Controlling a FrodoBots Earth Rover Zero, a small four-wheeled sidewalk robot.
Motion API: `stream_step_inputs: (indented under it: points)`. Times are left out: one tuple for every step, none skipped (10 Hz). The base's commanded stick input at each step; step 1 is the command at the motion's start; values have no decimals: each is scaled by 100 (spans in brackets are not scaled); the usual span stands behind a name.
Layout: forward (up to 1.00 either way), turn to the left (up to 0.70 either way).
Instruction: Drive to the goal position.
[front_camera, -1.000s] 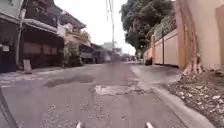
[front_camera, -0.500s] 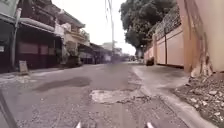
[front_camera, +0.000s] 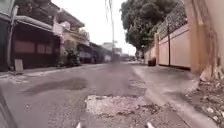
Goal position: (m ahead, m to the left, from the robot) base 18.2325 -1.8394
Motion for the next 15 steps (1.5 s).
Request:
stream_step_inputs:
  points:
    - [70,0]
    - [70,0]
    - [70,0]
    - [70,0]
    - [70,0]
    - [70,0]
    - [70,0]
    - [70,0]
    - [70,0]
    - [70,0]
    - [70,0]
    - [70,0]
    - [70,0]
    - [70,0]
    - [70,0]
